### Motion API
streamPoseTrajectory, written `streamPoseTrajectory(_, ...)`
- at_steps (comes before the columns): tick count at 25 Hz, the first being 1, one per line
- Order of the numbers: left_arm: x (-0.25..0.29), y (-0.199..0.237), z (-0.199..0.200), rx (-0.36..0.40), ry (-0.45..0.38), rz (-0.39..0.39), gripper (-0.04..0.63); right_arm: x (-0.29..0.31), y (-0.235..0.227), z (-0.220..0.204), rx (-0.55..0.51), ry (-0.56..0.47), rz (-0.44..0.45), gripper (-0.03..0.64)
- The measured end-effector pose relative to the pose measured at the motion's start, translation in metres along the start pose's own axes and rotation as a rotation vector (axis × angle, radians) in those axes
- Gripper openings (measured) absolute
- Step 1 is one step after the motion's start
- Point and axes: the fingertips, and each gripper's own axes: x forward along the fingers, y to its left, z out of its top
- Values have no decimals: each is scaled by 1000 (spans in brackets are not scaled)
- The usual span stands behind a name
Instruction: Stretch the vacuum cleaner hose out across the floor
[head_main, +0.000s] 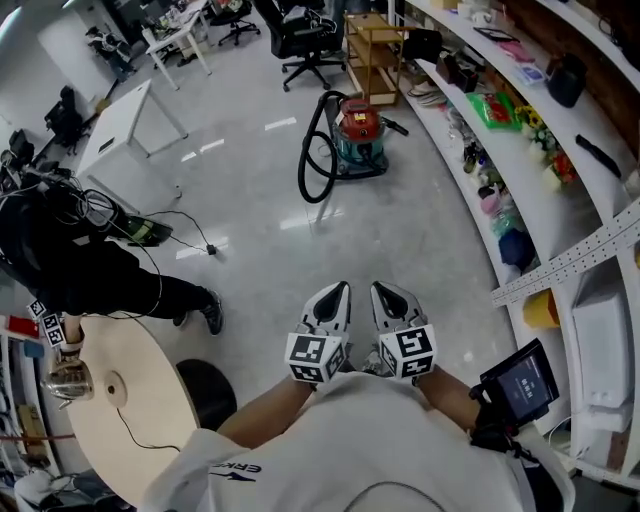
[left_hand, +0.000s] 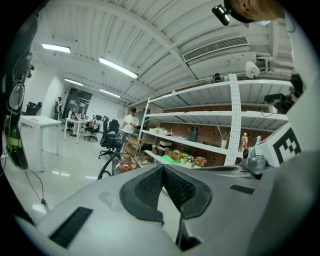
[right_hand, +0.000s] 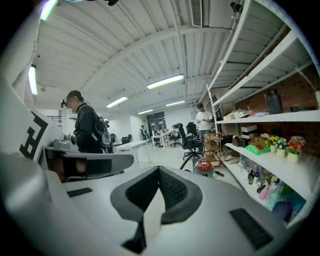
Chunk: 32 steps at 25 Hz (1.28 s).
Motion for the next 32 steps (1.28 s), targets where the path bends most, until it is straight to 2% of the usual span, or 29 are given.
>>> streamPoseTrajectory(10, 72, 45, 5, -6, 22, -13, 2, 76, -42, 12, 16, 16, -2, -2)
streamPoseTrajectory(20, 161, 141, 57, -7, 10, -52, 2, 198, -69, 65, 2, 10, -46, -2)
streamPoseTrajectory(26, 196, 192, 69, 1, 11, -81, 2, 255, -78, 77, -1, 7, -84, -2)
streamPoseTrajectory(32, 227, 215, 69, -16, 38, -85, 2, 289, -92, 82, -16, 32, -91, -2)
